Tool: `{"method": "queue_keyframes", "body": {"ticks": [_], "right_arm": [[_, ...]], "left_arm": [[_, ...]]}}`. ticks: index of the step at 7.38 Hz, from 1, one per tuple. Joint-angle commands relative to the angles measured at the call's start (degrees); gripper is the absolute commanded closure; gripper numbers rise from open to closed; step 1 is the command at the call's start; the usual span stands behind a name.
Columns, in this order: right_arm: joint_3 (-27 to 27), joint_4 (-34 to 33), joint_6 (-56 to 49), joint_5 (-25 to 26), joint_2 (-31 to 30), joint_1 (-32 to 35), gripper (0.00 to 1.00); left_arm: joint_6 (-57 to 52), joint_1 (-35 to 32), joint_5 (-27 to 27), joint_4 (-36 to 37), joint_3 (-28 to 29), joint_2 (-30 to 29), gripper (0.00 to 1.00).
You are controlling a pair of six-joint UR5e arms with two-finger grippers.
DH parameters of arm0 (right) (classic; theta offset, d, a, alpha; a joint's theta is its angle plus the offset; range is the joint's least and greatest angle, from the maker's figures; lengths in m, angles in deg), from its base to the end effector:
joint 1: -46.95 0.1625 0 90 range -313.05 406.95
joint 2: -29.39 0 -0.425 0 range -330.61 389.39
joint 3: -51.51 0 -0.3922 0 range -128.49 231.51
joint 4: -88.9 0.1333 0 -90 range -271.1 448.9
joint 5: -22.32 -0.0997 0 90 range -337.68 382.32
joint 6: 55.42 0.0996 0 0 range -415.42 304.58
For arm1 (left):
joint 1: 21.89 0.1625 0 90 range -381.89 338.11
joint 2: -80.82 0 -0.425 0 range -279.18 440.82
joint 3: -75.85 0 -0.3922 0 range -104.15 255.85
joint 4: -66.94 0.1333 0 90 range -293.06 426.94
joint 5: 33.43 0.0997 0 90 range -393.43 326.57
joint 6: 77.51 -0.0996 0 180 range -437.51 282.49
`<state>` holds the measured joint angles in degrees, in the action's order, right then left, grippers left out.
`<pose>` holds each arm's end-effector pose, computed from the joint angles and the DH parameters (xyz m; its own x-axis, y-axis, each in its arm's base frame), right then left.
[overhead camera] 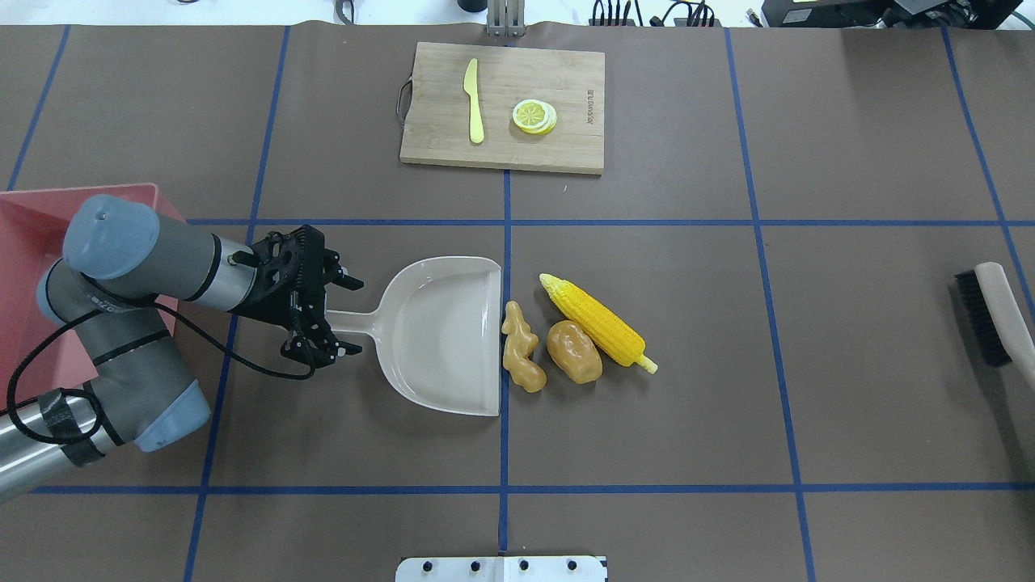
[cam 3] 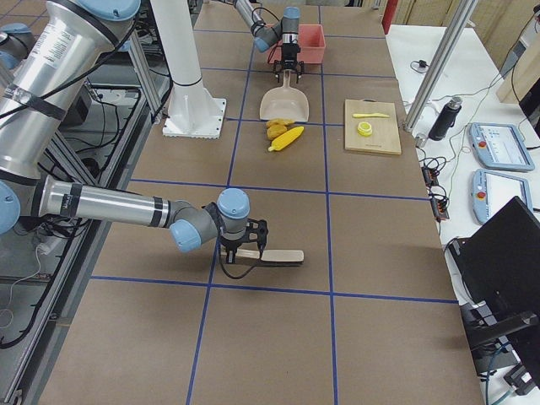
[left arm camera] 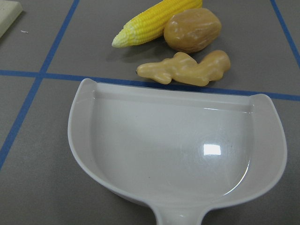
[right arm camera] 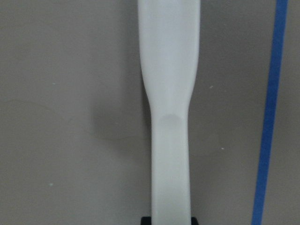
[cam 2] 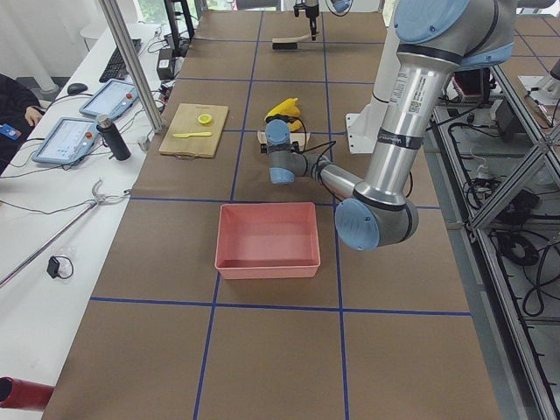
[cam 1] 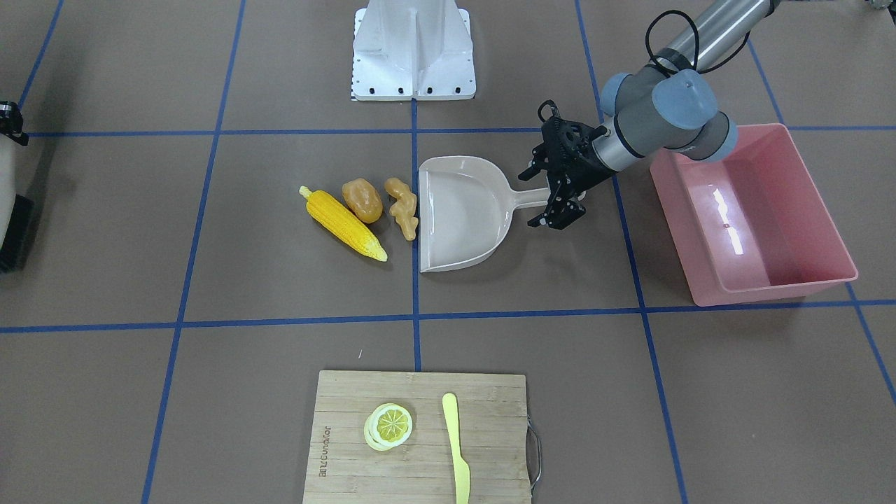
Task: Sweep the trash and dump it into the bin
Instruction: 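Grasp the dustpan handle with the left gripper while the right gripper picks up the brush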
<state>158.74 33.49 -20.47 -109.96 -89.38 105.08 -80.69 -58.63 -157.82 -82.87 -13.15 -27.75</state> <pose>-0.1023 -0.2900 0.6423 0.6793 -0.0559 0.7317 0.1179 0.9924 -0.0337 0.4437 -0.4274 0.3676 0.0421 0.9967 -0.0691 -0.1777 0.0755 0.9812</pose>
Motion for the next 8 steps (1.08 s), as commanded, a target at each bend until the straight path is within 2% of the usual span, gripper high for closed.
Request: {"method": "queue_keyframes", "body": {"ticks": [1,2,3,4,6,7,8], "right_arm": [[13.0,-13.1,0.4,-0.1,0.5,-2.6,1.0],[18.0,-20.7,0.4,0.0,2.4,-3.1,1.0],[20.0,-22.2,2.8,-0.3,3.5,-4.8,1.0],[21.1,-22.1,9.6,-0.4,5.5,-8.2,1.0],[20.6,-22.5,22.7,3.3,13.5,-19.8,1.0],[20.5,-23.7,25.1,5.3,16.5,-23.6,1.0],[20.6,-29.0,25.2,5.3,22.2,-24.2,1.0]], "left_arm": [[0.2,1.8,2.0,0.0,0.1,0.0,0.02],[0.2,2.8,3.4,0.0,0.1,0.0,0.02],[0.2,3.4,4.2,0.0,0.1,0.0,0.02],[0.2,4.1,4.7,0.1,0.3,0.0,0.02],[0.2,4.3,5.3,0.1,0.3,-0.1,0.02],[0.2,4.7,5.5,0.2,0.1,-0.1,0.02],[0.2,4.7,5.6,0.6,-0.1,0.0,0.02]]}}
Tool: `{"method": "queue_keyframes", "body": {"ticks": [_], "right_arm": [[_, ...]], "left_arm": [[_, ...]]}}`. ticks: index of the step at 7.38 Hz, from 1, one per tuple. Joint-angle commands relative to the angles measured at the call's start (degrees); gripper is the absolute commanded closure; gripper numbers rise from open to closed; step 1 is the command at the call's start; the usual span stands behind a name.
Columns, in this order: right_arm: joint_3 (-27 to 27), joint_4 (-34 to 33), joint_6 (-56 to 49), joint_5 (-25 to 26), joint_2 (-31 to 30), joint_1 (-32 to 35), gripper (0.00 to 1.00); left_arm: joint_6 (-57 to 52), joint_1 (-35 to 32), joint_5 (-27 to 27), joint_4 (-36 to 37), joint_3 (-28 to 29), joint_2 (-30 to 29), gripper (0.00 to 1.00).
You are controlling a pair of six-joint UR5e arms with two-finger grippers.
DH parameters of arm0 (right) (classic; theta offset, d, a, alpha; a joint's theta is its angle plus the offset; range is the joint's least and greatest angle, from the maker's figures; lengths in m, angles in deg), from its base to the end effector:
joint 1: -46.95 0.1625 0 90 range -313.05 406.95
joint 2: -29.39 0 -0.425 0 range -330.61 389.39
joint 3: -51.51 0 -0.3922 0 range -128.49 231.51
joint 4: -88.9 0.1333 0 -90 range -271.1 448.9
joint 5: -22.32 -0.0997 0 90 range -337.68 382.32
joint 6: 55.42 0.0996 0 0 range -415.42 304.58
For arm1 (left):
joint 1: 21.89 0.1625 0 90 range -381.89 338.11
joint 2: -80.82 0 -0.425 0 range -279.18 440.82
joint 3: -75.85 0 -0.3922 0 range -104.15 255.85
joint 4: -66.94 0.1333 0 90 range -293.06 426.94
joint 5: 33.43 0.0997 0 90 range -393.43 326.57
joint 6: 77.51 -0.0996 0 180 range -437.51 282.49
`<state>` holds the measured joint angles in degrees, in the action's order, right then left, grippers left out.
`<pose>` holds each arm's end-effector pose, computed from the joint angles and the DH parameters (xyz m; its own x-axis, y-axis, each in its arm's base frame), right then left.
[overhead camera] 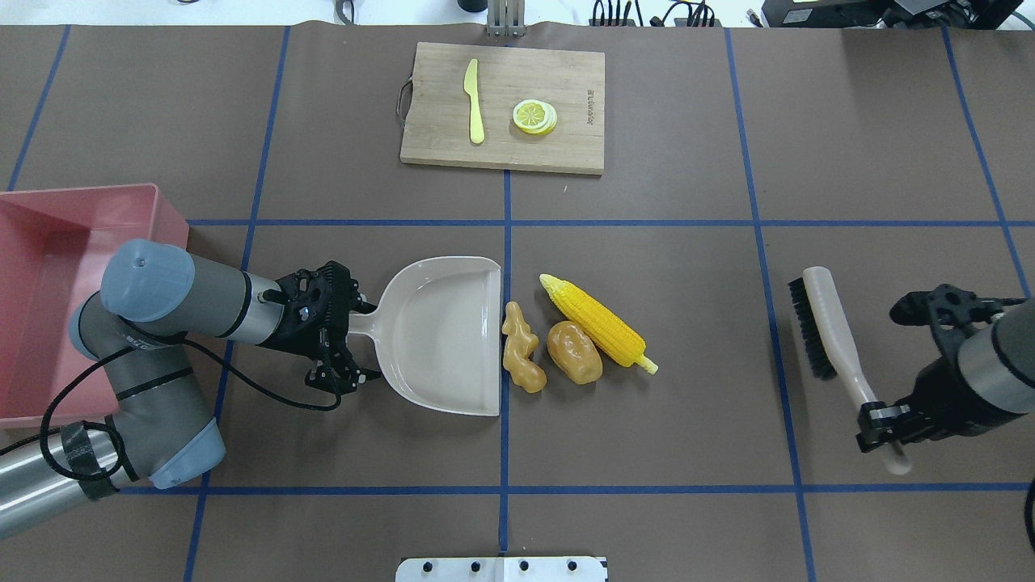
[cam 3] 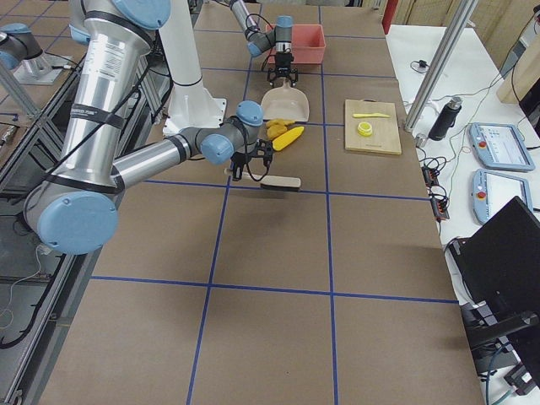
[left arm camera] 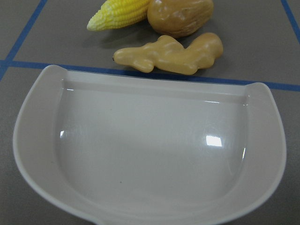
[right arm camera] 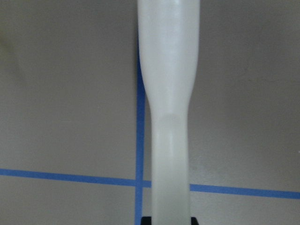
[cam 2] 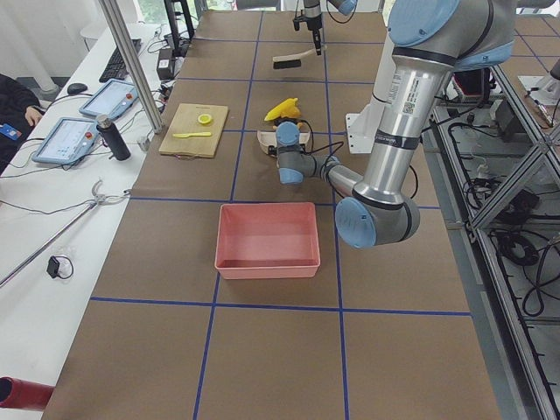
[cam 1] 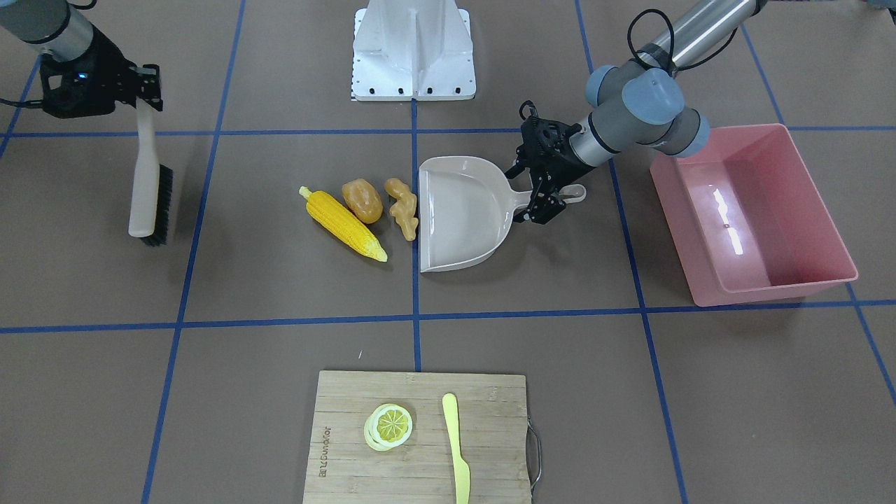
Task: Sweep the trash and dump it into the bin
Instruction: 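Sweep the brush with the right gripper pushing ginger and potato toward the dustpan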
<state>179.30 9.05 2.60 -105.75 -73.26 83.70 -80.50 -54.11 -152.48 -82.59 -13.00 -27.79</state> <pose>-0.2684 -0.2901 0.4170 0.6531 -0.0327 0.7566 0.1889 0.9745 -0.1210 0.4767 -0.4008 0.3701 0.0558 0.9967 -0.0583 -0.1936 0.0681 0.9787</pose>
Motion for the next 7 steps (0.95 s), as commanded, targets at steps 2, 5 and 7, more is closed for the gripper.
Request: {"method": "queue_keyframes", "body": {"ticks": [2,5,7], "right_arm": [[0.1,-21.7,3.1,3.8,21.7,-7.4,1.0],[-1.5,-26.4,3.2,7.9,25.7,-10.2,1.0],[-3.9,-26.8,4.5,11.5,28.1,-10.5,1.0]], "left_arm": [[0.0,0.2,0.9,0.5,-0.5,0.1,0.02],[0.0,0.2,0.9,0.8,-0.6,0.0,0.02],[0.0,0.2,0.9,0.8,-0.4,-0.1,0.02]]}}
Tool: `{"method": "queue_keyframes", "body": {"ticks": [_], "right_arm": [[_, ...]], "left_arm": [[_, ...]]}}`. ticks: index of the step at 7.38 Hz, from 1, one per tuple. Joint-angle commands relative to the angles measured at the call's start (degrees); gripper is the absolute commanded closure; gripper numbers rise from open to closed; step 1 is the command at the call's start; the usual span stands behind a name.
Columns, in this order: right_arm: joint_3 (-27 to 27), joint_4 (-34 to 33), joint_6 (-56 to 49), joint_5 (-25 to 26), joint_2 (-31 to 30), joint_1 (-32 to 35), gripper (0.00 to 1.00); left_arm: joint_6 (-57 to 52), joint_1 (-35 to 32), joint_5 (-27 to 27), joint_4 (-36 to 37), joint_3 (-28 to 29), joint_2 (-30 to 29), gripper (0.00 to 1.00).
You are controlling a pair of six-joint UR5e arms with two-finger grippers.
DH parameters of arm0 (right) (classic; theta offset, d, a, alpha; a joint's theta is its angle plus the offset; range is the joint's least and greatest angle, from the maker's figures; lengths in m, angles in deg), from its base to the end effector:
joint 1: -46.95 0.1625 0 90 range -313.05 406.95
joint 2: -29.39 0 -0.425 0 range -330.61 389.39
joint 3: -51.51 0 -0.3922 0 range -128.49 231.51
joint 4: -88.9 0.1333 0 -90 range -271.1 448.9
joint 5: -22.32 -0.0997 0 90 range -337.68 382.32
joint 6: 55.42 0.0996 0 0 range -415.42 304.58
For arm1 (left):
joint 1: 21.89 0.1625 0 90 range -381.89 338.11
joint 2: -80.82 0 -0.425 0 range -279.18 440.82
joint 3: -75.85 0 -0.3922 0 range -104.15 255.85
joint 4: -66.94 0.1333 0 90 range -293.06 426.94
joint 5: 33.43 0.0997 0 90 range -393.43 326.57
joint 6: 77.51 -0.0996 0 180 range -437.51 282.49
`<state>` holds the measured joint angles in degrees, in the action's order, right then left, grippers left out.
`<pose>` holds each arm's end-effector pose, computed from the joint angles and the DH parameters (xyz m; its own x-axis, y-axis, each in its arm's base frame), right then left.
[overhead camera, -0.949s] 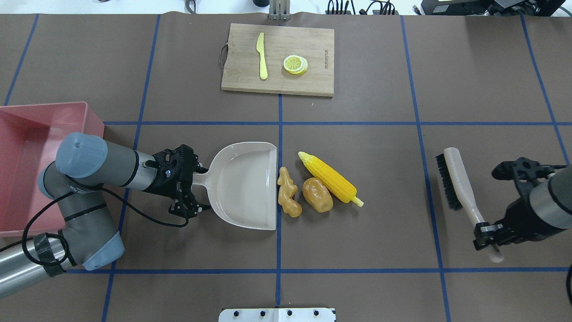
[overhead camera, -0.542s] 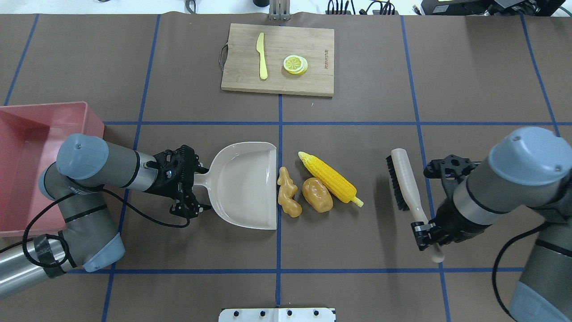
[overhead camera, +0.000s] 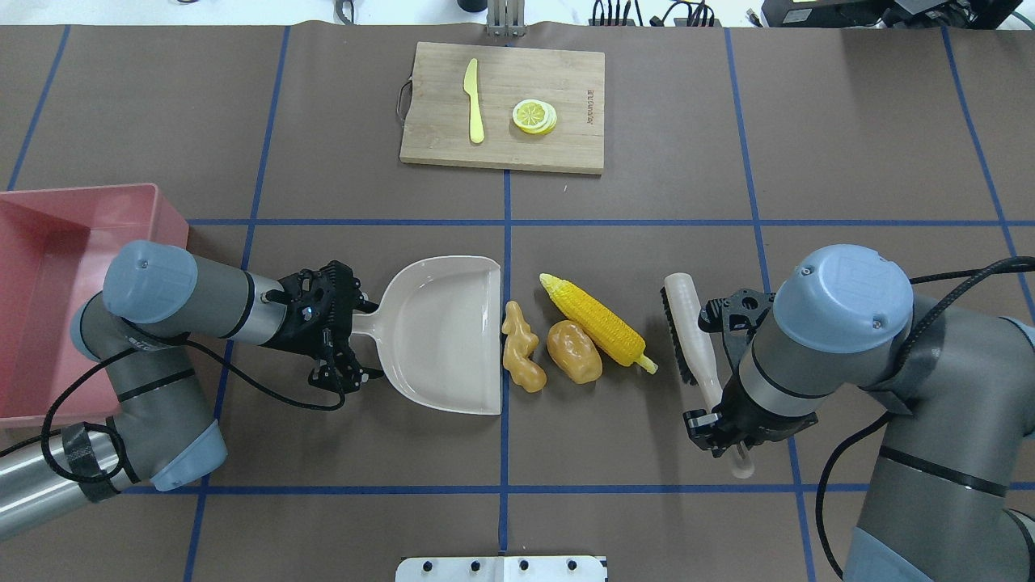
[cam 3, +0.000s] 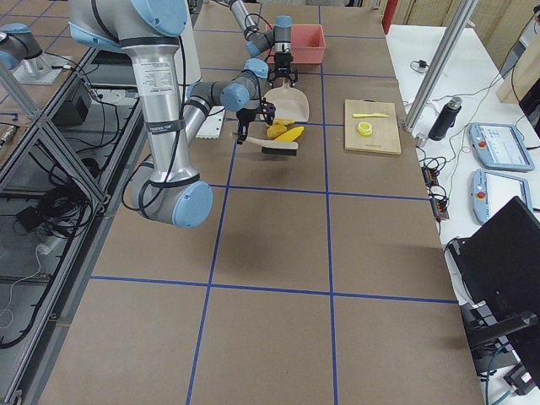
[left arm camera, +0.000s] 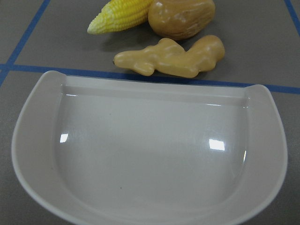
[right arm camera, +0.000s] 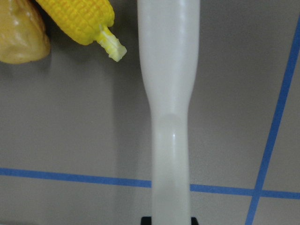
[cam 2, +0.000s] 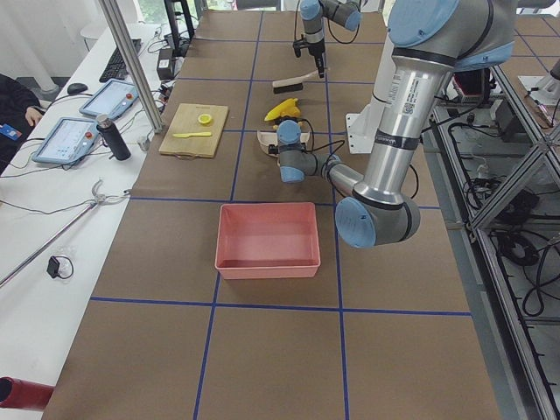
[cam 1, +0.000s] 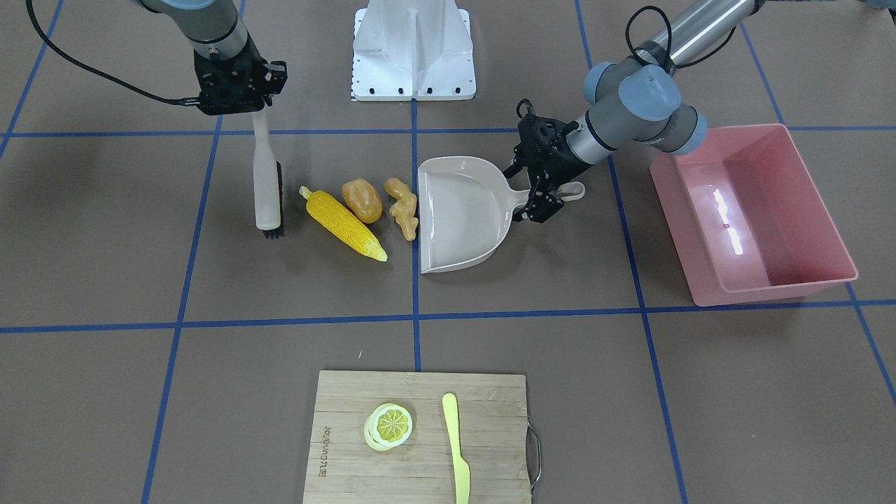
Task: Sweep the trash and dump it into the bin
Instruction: 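Sweep the brush with the right gripper pushing ginger and potato toward the dustpan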
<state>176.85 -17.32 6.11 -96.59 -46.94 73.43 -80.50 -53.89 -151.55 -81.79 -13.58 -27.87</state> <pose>-0.3995 -0.2941 0.2987 0.7358 -0.0997 0.6698 0.2216 0.9701 -0.0991 0.4776 -0.4003 0.3660 0.0680 0.9961 -0.0563 -0.1967 0.0687 0.9780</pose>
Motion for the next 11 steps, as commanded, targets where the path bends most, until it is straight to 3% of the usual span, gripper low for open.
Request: {"method": "queue_keyframes", "body": {"ticks": [1,4,6,11], "right_arm": [[-3.7,0.0,4.2,2.6,3.9,-1.5,1.0],[-6.8,0.6,4.0,3.2,5.3,-2.9,1.0],[-9.8,4.9,4.6,2.6,6.9,-3.0,1.0],[-12.3,5.6,14.6,2.1,16.4,-6.3,1.0]], "left_arm": [[0.0,0.0,0.0,0.0,0.2,0.0,0.02],[0.0,0.0,0.1,0.1,0.4,-0.1,0.02],[0.1,0.0,0.0,0.1,0.5,-0.1,0.02],[0.1,0.0,0.1,0.1,0.6,-0.1,0.02]]}}
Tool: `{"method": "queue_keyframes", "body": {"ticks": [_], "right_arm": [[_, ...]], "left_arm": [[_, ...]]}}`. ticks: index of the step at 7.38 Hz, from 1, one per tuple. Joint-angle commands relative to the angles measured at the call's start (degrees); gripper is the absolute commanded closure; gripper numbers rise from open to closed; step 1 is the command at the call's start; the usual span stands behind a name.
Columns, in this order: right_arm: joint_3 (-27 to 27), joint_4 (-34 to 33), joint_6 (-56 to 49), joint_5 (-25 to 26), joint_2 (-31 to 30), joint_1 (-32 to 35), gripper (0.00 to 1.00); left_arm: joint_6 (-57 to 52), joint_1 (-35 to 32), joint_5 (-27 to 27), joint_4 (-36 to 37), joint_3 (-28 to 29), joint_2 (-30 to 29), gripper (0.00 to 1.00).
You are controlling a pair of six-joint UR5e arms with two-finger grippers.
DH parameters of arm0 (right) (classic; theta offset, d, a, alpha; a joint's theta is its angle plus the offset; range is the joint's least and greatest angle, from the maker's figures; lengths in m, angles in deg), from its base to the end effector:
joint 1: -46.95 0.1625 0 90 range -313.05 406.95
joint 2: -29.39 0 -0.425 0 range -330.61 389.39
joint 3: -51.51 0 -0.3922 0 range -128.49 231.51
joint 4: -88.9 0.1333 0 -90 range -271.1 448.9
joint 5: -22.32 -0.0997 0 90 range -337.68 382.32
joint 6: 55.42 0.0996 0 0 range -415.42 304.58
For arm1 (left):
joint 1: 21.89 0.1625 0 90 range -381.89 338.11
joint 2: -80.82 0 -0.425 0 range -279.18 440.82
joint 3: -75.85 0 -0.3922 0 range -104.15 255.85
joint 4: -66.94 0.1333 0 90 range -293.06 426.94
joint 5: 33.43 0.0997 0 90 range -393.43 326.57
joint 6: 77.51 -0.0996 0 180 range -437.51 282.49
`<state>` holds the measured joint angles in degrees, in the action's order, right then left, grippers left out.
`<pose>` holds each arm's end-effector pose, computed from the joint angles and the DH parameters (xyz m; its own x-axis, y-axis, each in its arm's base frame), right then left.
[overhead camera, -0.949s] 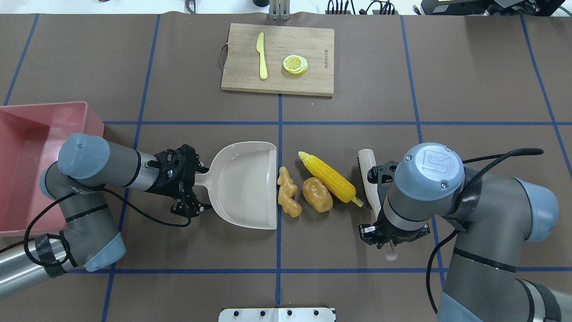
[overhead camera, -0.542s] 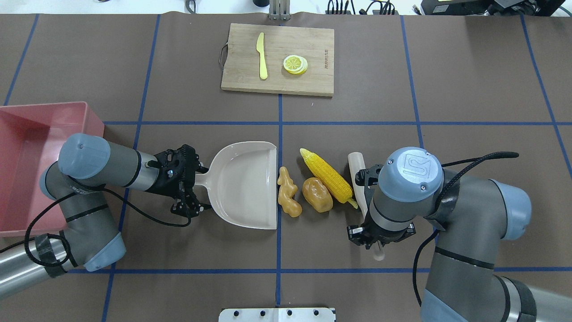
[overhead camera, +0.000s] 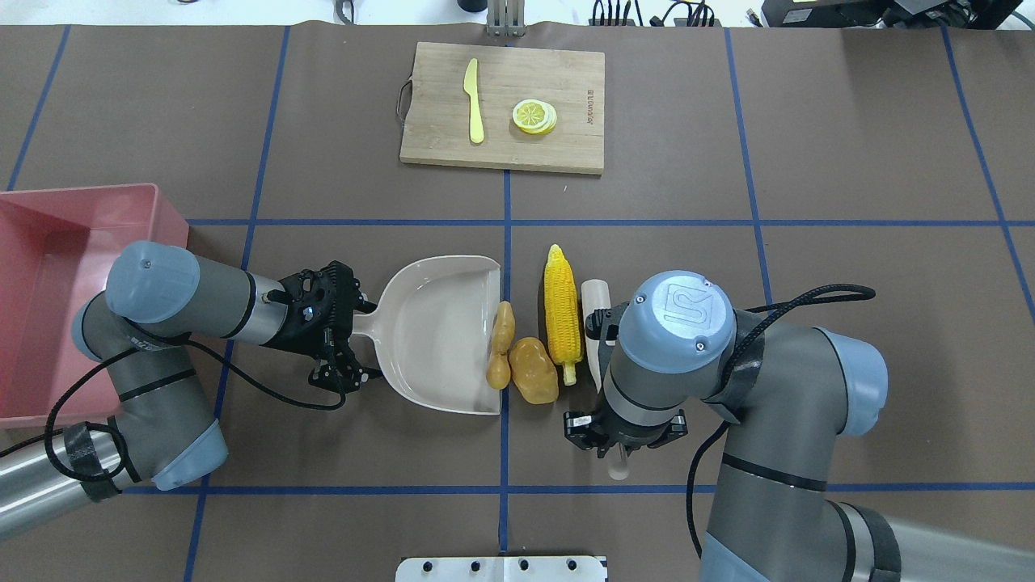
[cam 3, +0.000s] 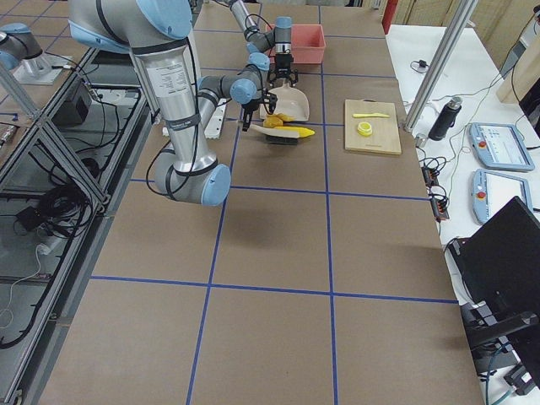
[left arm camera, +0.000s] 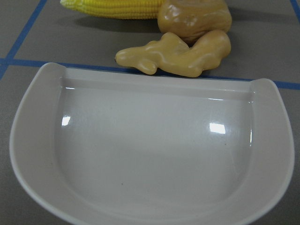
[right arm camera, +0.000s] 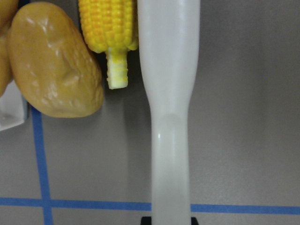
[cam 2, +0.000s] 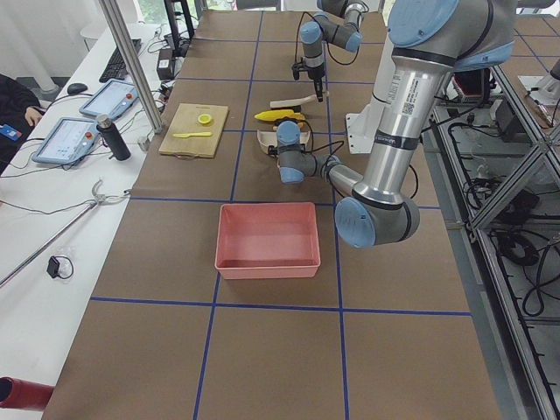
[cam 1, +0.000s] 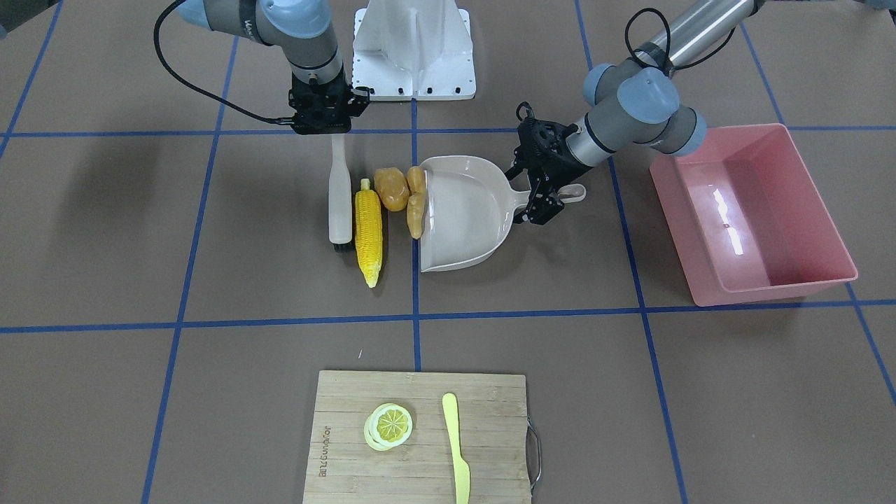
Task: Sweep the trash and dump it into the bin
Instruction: 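Sweep the brush with the right gripper pushing ginger and potato toward the dustpan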
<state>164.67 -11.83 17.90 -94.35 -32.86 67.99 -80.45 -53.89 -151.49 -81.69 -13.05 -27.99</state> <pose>-0.5084 -0.2905 0.2379 0.6976 -0.0065 0.7165 0.1563 0.9773 -0.1433 0.4796 -0.4016 0.3694 0.0696 0.9957 -0.0611 -0.2041 0.0742 0.9761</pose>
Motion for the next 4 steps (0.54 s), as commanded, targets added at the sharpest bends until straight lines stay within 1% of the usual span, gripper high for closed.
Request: {"method": "queue_keyframes", "body": {"ticks": [1,4], "right_arm": [[-0.1,0.1,3.2,-0.3,3.4,-1.0,1.0],[-0.5,0.1,4.6,-0.2,4.9,-2.6,1.0]], "left_arm": [[0.0,0.0,0.0,0.0,0.1,0.0,0.02],[0.0,0.0,0.0,0.0,0.3,0.0,0.02]]}}
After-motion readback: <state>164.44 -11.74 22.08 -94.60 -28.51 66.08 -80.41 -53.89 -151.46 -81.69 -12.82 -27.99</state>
